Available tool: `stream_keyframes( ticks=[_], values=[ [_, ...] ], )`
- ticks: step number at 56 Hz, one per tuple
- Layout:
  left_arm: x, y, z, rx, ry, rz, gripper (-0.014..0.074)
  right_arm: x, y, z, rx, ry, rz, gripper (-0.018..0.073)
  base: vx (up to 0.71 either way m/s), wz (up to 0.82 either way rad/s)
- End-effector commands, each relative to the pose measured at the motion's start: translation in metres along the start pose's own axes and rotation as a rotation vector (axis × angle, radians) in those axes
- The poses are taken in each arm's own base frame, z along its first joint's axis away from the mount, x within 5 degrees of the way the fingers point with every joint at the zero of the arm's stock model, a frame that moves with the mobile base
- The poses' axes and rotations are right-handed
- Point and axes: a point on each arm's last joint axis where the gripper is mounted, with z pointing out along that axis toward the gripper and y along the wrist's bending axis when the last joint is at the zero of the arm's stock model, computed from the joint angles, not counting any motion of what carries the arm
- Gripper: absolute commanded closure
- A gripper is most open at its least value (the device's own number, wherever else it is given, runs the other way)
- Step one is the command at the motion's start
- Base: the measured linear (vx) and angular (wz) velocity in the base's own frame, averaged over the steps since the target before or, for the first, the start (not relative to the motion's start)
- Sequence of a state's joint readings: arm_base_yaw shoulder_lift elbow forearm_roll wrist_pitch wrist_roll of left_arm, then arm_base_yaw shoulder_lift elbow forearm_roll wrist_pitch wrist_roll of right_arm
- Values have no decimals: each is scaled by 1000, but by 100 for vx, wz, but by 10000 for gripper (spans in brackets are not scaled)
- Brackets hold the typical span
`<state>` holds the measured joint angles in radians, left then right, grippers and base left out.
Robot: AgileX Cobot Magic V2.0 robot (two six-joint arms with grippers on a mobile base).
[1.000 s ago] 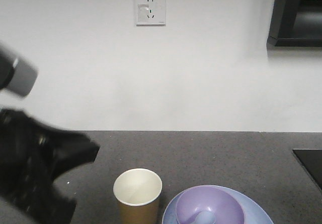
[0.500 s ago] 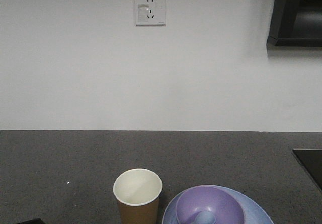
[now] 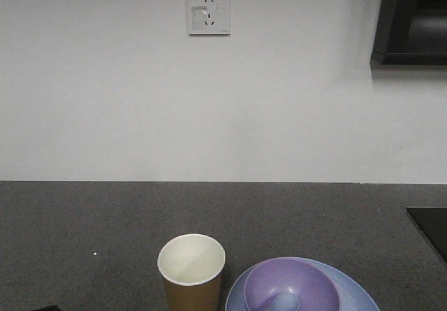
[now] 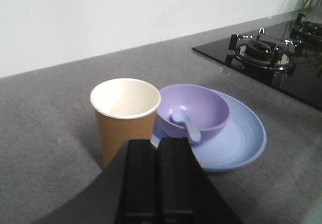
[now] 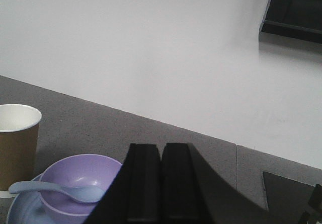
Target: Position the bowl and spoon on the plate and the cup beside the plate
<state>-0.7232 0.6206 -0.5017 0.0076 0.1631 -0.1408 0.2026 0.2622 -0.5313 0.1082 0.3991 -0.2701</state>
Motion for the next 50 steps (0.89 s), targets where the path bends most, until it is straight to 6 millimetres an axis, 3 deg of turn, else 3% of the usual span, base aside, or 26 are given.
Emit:
stream_keyframes(
  ticks=[1, 8, 15, 26, 38, 50],
  values=[
    [-12, 4, -9, -22, -197, 1, 599, -15, -3, -1, 27, -93, -15, 571, 0, 2],
    [13, 26, -19, -173, -274, -8, 599, -15, -3, -1, 27, -93, -15, 571, 0, 2],
    [55, 42, -32, -328, -291, -15, 599, -14, -3, -1, 25, -88, -15, 571, 0, 1],
    [102, 48, -54, -490, -356, 34, 599, -14, -3, -1, 25, -87, -15, 571, 0, 0],
    [123, 48, -65, -590, -208, 19, 599, -14, -3, -1, 24, -83, -15, 571, 0, 0],
    [126, 49, -64, -600, -181, 1, 599, -14, -3, -1, 24, -82, -15, 571, 0, 0]
  ],
)
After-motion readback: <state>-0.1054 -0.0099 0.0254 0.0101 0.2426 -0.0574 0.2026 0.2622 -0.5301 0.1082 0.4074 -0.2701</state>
